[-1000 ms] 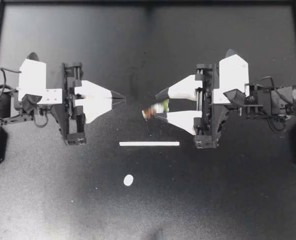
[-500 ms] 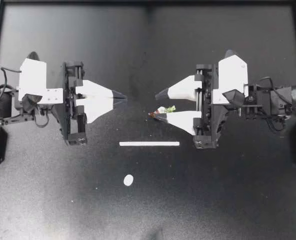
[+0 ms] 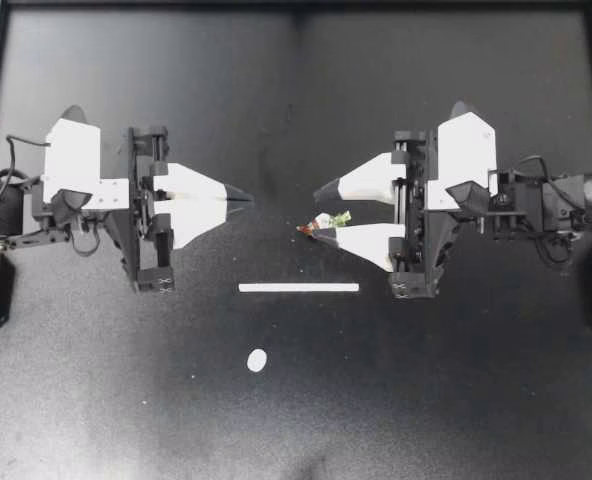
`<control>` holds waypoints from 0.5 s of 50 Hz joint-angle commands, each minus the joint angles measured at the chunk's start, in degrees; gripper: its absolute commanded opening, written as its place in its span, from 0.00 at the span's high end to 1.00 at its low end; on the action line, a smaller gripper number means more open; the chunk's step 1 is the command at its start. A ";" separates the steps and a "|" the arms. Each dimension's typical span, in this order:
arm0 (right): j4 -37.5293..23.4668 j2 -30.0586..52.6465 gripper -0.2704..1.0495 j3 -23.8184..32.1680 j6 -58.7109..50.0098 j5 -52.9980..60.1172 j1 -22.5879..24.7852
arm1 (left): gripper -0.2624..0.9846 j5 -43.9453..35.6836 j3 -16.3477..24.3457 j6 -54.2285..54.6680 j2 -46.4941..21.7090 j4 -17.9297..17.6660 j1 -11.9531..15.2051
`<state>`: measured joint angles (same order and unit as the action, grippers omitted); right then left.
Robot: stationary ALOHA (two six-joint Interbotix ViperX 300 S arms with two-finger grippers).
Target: Pick up the candy and unwrap it.
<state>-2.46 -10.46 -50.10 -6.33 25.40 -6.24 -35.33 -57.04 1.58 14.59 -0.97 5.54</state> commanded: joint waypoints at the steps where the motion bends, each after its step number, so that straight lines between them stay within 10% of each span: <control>1: 0.00 -1.05 0.38 0.79 0.26 0.79 -0.26 | 0.81 -0.18 0.79 -0.09 0.62 0.09 -0.09; 25: 0.00 -1.05 0.38 -0.09 0.53 7.38 -0.35 | 0.81 -0.70 0.88 -1.76 4.13 0.09 -0.09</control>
<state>-2.46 -10.46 -50.45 -5.89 31.99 -6.24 -35.42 -56.95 -0.09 16.88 -0.97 5.54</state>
